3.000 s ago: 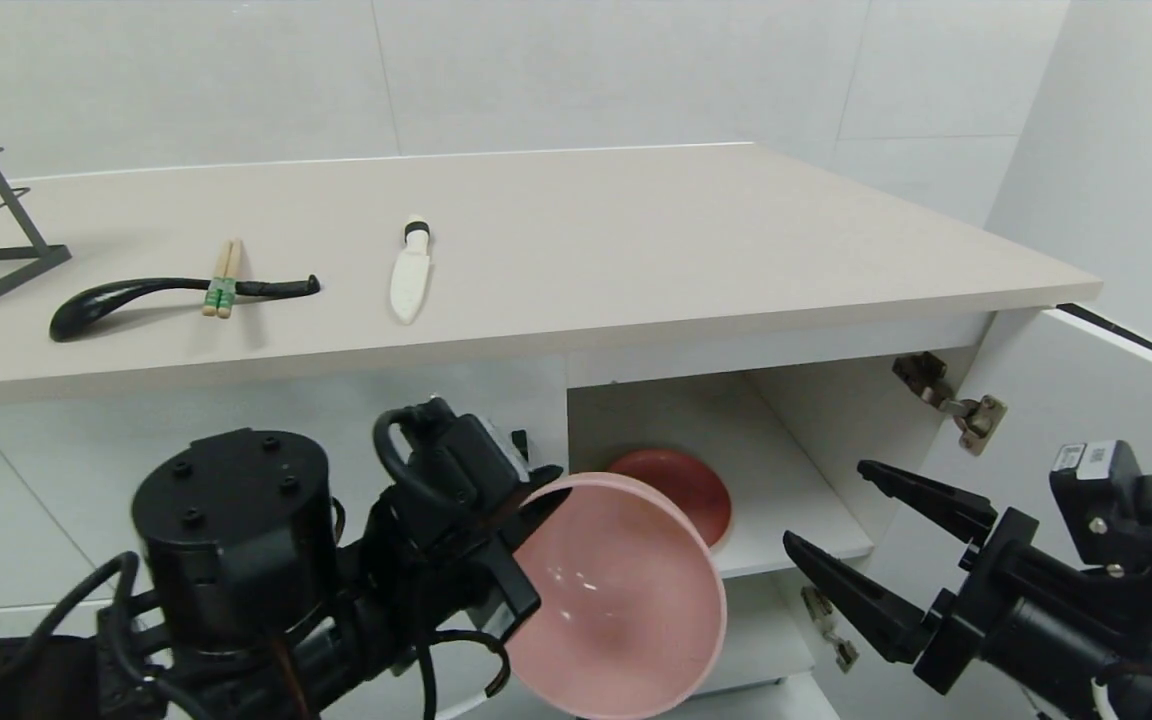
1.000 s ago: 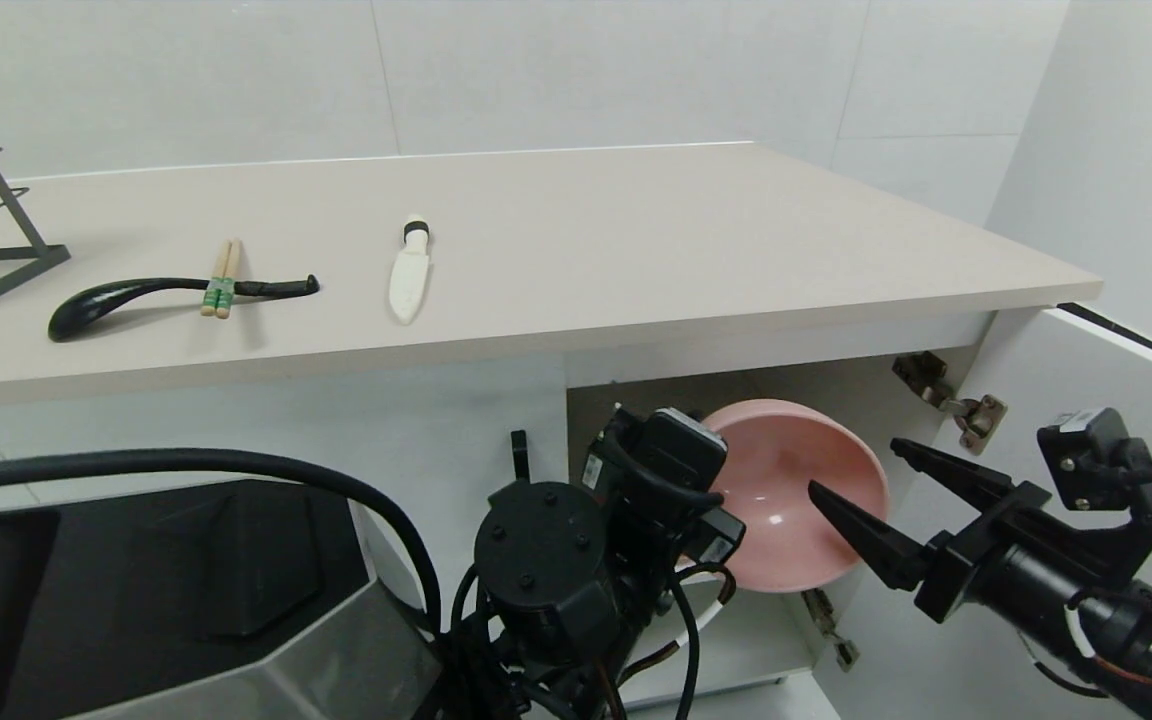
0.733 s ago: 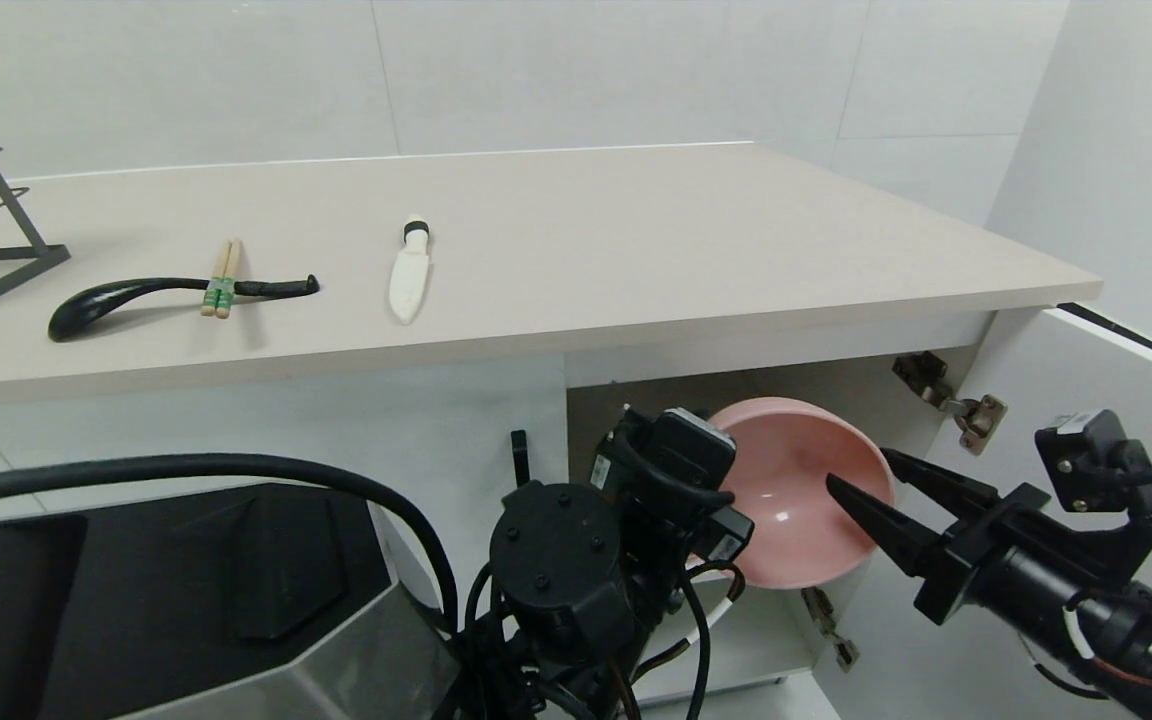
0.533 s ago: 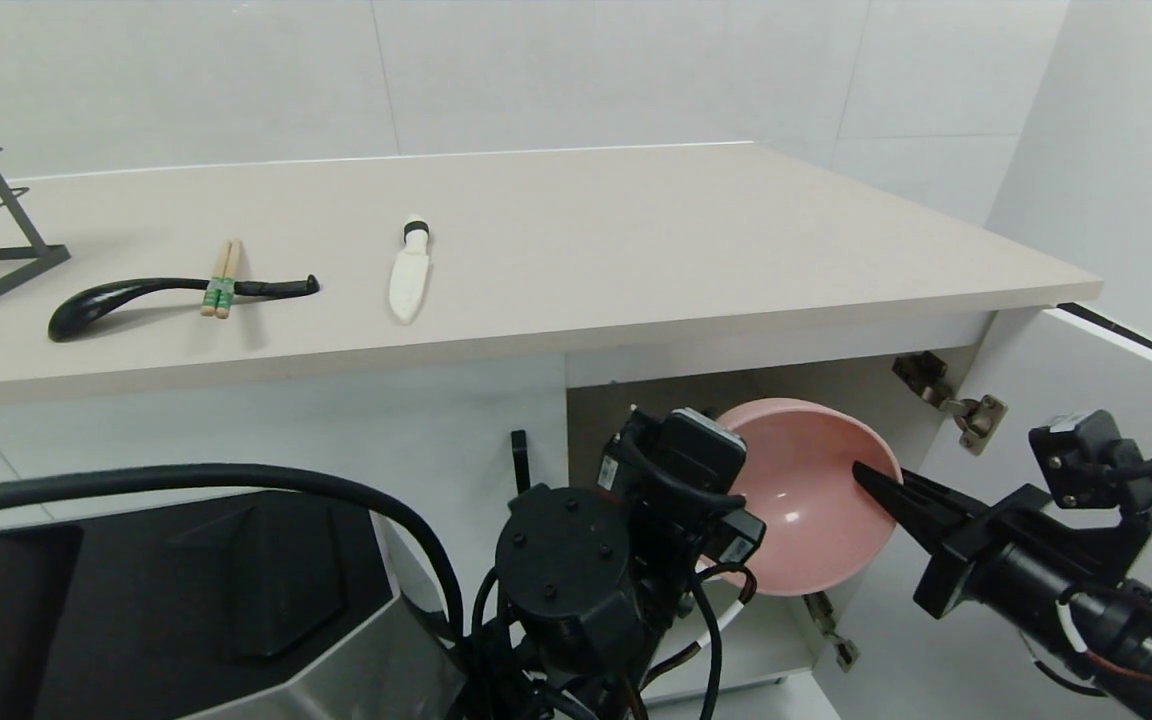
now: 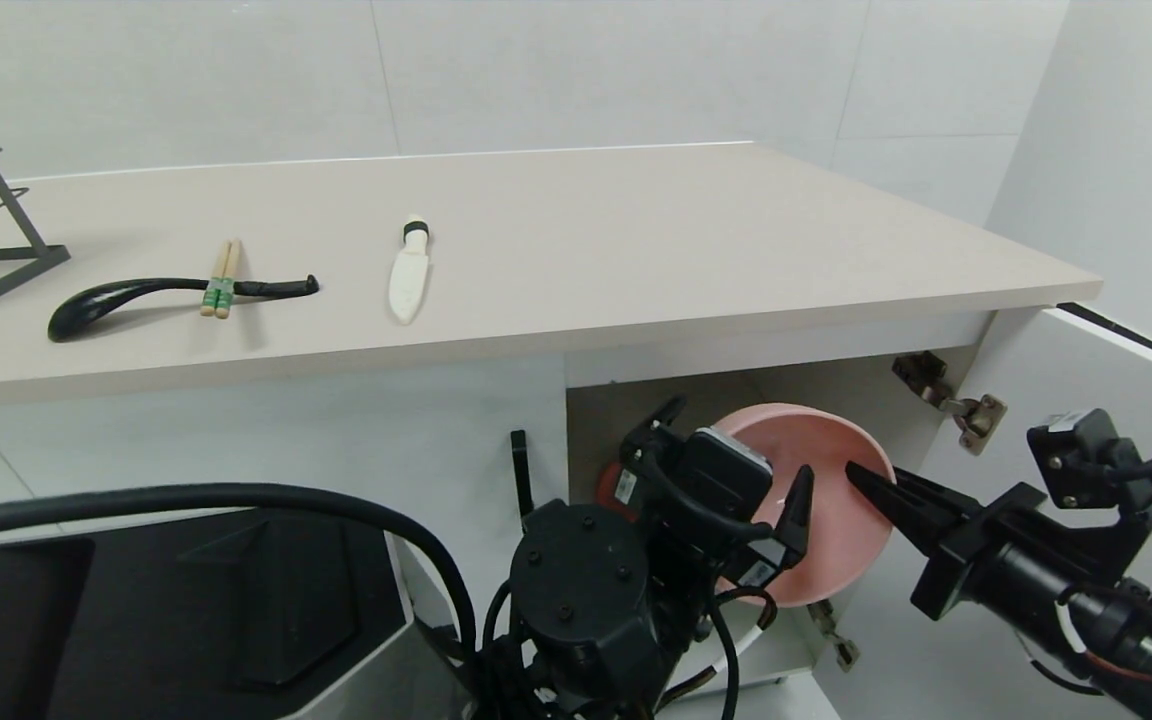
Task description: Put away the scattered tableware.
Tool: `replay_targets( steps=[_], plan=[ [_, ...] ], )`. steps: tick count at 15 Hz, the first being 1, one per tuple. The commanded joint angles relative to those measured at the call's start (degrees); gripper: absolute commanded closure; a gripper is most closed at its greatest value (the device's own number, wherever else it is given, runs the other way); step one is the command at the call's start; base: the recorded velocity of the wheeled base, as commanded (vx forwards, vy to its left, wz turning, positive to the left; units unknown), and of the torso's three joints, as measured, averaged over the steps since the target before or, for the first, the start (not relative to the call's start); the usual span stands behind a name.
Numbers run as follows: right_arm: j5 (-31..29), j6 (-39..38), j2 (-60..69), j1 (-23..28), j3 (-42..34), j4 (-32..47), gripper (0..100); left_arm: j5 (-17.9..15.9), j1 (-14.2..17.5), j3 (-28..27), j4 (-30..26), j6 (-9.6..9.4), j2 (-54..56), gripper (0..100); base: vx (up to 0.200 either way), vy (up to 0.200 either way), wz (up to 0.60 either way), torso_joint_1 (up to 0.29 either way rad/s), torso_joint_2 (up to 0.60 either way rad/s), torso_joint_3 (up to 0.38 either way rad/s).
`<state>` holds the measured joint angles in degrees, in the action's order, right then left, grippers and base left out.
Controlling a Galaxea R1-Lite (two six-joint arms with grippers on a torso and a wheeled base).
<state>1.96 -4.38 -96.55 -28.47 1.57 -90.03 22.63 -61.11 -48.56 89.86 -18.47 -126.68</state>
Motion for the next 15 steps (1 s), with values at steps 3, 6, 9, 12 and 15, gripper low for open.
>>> replay_targets(
  steps=[3,6,9,12,15],
  plan=[
    [-0.29,-0.02,-0.66,0.43,-0.08,0.03,100,0.23,0.03,1.36,0.14,-0.34,2.5,0,0.0,0.0,0.0,0.0,0.0,0.0],
    [-0.29,-0.02,-1.45,1.57,-0.17,0.03,100,0.14,-0.15,6.46,0.14,-0.34,4.52,0,0.0,0.0,0.0,0.0,0.0,0.0],
    [-0.29,-0.02,-2.59,2.63,-0.69,0.03,100,-1.0,-0.15,9.36,0.14,-0.34,6.63,0,0.0,0.0,0.0,0.0,0.0,0.0],
    [-0.29,-0.02,-4.79,3.24,-1.22,0.03,100,-8.74,-0.32,17.53,0.14,-0.6,12.08,0,0.0,0.0,0.0,0.0,0.0,0.0],
    [-0.29,-0.02,-6.02,3.68,-1.22,0.03,100,-15.33,-0.15,24.47,0.14,-1.04,16.47,0,0.0,0.0,0.0,0.0,0.0,0.0]
  ],
)
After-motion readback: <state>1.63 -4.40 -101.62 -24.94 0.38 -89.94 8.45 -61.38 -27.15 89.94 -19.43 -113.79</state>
